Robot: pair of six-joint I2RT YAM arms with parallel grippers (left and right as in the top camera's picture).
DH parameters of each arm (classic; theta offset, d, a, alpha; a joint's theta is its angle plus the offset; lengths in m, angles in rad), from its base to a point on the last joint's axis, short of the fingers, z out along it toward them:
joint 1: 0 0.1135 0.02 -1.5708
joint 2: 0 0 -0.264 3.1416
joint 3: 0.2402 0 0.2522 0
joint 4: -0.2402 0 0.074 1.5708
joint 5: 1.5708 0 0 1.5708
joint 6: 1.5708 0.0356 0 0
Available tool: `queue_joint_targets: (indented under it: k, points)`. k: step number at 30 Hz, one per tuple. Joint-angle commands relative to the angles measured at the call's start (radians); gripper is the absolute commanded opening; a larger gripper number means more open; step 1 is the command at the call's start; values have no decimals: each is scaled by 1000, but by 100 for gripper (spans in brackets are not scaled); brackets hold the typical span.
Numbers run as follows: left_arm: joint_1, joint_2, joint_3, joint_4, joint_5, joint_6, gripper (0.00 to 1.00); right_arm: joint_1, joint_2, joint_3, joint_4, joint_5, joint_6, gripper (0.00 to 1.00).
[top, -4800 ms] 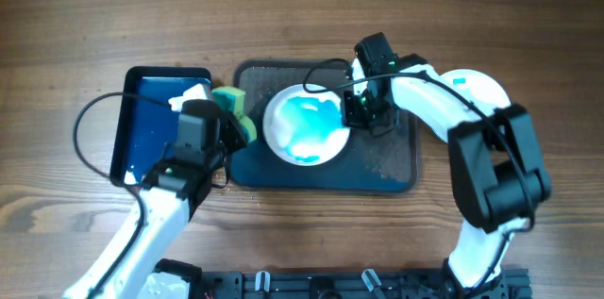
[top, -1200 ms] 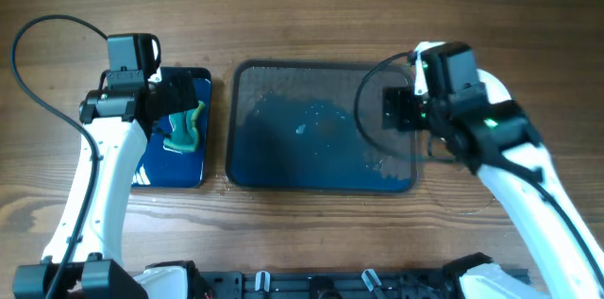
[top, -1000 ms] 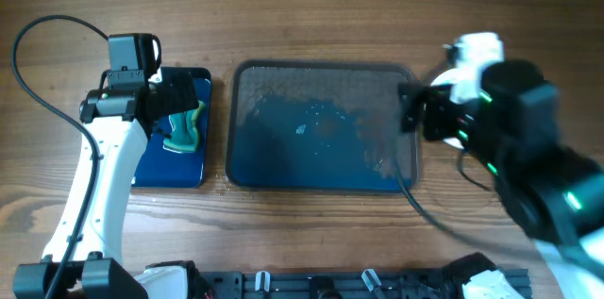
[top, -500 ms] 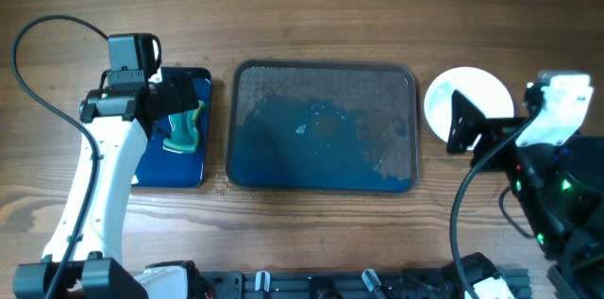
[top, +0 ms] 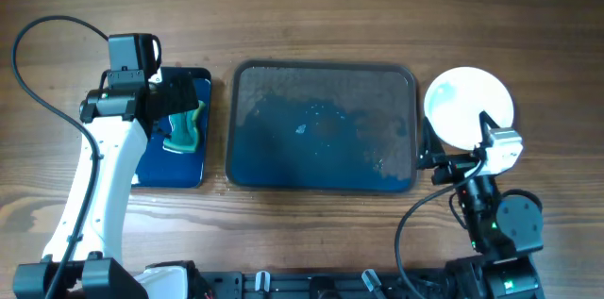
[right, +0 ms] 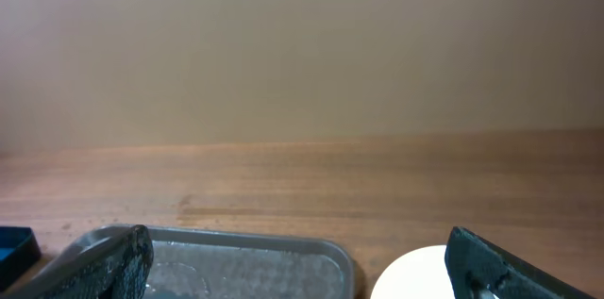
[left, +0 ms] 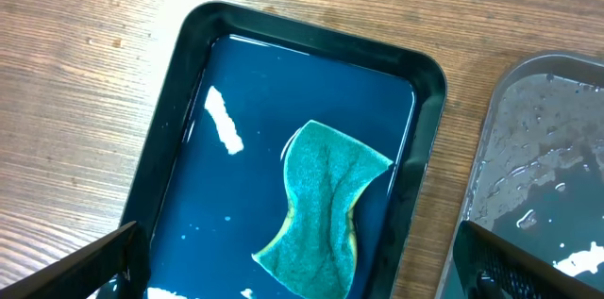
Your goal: Clean dirty plates on tray and stack at the side
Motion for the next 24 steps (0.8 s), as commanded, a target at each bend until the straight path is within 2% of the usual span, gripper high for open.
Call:
queue_joint_targets:
  k: [1,8,24]
  points:
    - [-5,2,4,3,-5,-14,100,-48,-80,-74,8,-105,-15,100]
    - [-5,2,4,3,-5,-14,100,-60,-262,-249,41,-140,-4,100]
    - [-5,2,4,3,-5,-14,100,-59,-259,-254,25,-132,14,100]
